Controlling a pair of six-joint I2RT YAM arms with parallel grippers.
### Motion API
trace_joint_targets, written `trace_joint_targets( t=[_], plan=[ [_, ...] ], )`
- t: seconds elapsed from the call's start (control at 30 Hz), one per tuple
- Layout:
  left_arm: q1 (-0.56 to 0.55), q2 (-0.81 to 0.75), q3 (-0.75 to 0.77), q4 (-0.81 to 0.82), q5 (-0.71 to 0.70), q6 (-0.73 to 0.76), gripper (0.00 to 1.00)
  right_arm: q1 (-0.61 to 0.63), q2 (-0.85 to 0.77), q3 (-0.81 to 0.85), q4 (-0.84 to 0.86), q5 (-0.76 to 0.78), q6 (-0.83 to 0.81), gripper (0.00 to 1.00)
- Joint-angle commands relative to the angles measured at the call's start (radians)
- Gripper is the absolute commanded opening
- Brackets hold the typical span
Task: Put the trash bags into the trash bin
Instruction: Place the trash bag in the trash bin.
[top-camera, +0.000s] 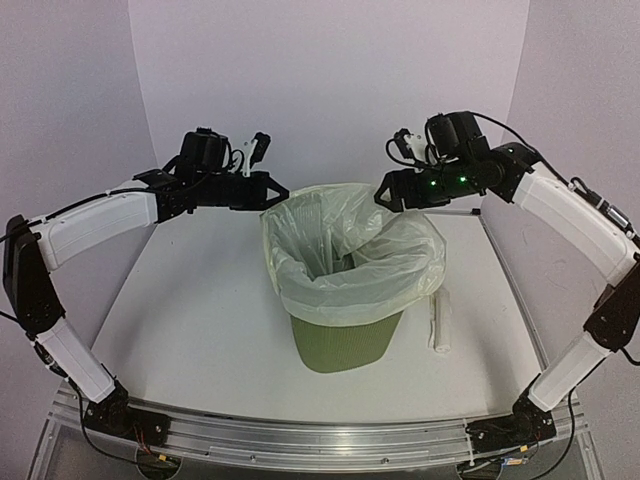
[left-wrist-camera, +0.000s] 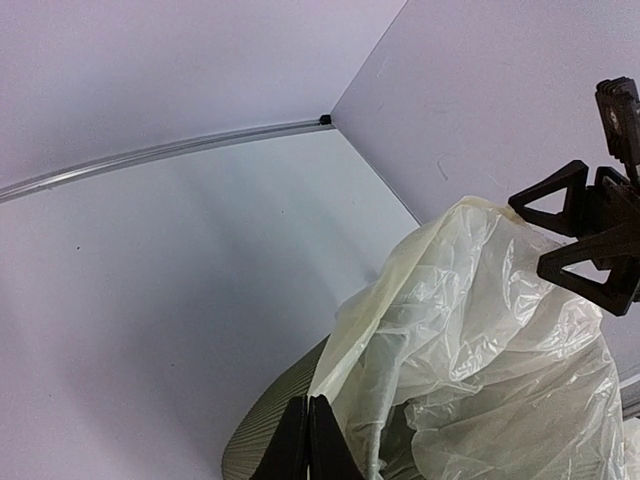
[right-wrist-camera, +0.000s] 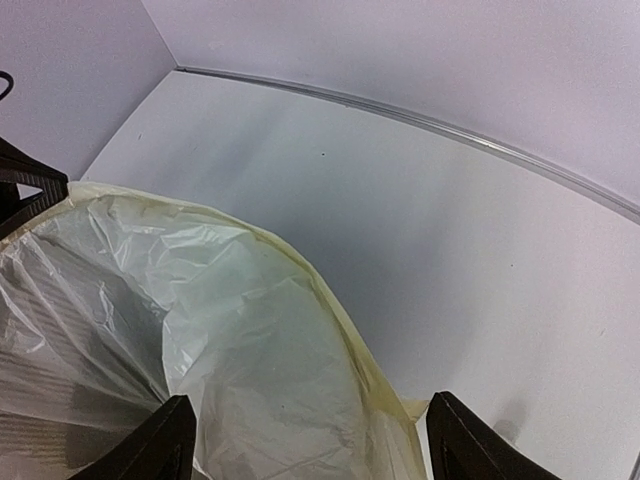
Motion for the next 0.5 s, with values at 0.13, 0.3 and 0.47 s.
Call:
trace_joint_targets(
  t=[0.13,0.3,0.47],
  plan=[
    [0.013,0.021,-0.055,0.005,-0.040,-0.076,0.00,0.003,-0.047,-0.056,0.043,0.018,0.054,0.77],
    [0.011,0.022,-0.131,0.060,-0.019,-0.066,0.00,0.002,-0.055,-0.120,0.073,-0.007,0.085,0.76],
    [0.011,-0.002,-0.216,0.102,-0.022,-0.057,0.00,0.003,-0.074,-0.168,0.103,-0.028,0.102,0.75]
  ],
)
